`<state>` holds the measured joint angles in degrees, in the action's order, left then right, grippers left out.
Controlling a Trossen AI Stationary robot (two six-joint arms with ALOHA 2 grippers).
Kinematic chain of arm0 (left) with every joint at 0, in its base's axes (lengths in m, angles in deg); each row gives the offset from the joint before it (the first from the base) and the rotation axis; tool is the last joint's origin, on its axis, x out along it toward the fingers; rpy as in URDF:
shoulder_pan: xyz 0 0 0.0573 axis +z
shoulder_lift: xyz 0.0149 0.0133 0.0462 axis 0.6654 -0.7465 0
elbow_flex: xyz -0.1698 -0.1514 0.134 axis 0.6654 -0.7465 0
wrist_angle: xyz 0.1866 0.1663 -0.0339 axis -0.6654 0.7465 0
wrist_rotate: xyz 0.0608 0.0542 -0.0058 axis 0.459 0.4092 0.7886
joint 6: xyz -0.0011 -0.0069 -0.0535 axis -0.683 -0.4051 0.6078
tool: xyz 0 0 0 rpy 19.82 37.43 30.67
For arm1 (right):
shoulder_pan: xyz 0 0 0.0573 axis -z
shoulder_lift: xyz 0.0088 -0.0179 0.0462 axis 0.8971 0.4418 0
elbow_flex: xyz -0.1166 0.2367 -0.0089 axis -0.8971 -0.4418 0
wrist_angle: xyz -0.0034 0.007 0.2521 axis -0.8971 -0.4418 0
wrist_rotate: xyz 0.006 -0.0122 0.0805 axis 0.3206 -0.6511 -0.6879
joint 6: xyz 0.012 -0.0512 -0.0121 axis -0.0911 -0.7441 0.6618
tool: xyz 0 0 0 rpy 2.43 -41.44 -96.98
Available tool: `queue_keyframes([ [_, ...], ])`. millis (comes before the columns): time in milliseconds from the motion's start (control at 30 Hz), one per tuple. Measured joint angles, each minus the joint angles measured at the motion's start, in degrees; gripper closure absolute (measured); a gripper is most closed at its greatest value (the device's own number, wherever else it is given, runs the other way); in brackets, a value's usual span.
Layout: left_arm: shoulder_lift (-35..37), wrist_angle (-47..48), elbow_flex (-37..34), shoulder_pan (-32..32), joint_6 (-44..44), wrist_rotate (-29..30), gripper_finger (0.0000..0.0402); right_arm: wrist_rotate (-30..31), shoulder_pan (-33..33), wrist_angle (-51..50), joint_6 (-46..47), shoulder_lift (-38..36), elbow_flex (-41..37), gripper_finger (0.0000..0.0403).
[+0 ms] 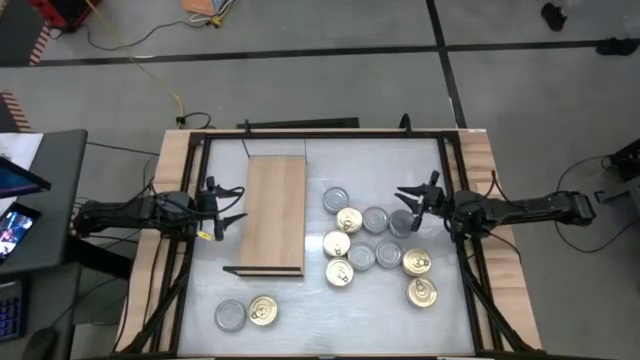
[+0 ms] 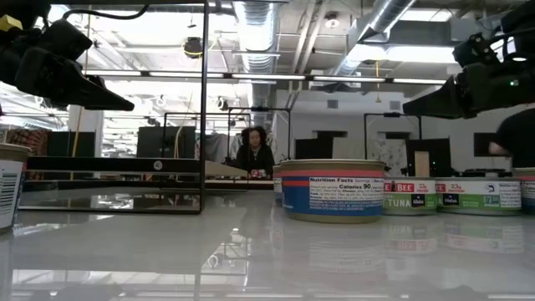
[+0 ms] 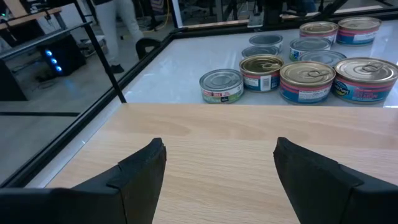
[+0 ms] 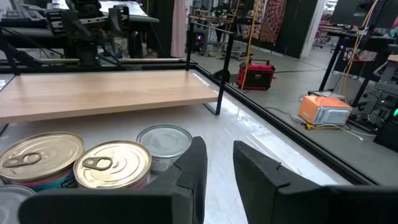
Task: Stack canned seafood by type on shelf
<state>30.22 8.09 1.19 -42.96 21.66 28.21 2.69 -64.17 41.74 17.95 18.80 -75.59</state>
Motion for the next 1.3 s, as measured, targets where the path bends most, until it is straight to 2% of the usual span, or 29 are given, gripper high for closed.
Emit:
queue_keyframes([
  [900,-0.01,-0.54,-0.02,0.0,-0.24,0.02,0.0113,0.0,0.01,0.0,-0.01,0.0,0.01,0.0294],
  [1000,-0.01,-4.24,-0.41,-0.02,0.72,0.0,0.0113,0.0,0.0,0.0,-0.01,0.01,0.01,0.0294],
  [1167,0.03,-16.64,-0.22,-0.02,8.09,-0.02,0.0113,0.0,0.01,0.05,-0.1,-0.01,0.01,0.0294],
  [1300,0.02,-19.63,-0.18,-0.02,14.47,-0.03,0.0113,0.04,0.58,0.28,0.26,0.0,0.02,0.0294],
])
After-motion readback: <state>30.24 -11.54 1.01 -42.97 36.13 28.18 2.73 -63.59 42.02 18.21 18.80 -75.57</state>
